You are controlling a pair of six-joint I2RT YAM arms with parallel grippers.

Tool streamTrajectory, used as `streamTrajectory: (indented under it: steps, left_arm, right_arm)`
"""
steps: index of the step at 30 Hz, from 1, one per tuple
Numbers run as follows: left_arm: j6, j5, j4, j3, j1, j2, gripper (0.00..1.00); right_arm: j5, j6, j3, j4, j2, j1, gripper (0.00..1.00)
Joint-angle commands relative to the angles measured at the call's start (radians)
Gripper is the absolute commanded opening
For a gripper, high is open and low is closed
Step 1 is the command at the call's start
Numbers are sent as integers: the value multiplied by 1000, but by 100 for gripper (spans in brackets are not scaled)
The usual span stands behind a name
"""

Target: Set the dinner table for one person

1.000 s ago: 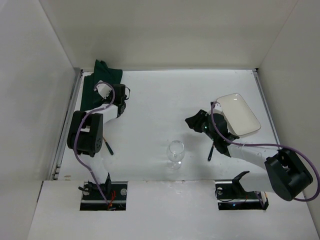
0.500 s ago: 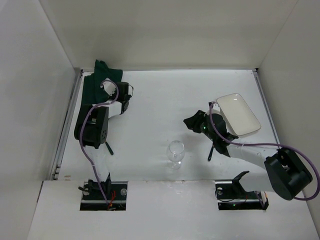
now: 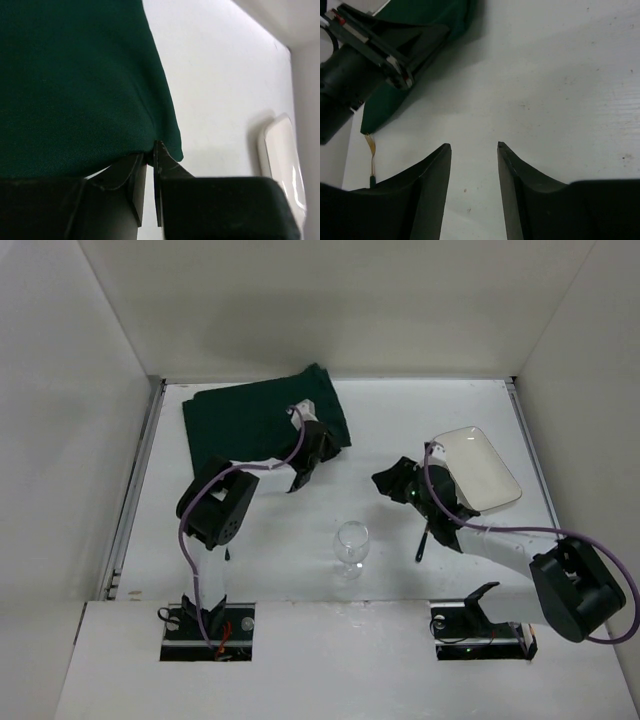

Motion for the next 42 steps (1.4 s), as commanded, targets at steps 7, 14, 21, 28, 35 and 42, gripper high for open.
streamTrajectory:
  steps: [7, 14, 21, 28, 35, 42]
  left_arm:
    - [-203, 90, 145, -121, -154, -99, 29]
    - [-214, 93, 215, -225, -157, -249, 49]
    - [-206, 26, 206, -476, -50, -476, 50]
    - [-195, -170, -24, -727, 115, -695, 50]
    - [-189, -161, -101, -831, 260, -783, 51]
    - [-214, -126, -237, -934, 269, -942, 49]
  right_arm:
    - [56, 2, 1, -9, -25, -53, 64]
    - [76, 5, 24, -16, 42, -52, 68]
    - [65, 97, 96, -18, 193, -47, 74]
    - [31, 218, 219, -39, 348, -70, 64]
    - [12, 287, 334, -81, 458, -81, 45]
    - [-18, 304, 367, -114, 501, -95, 50]
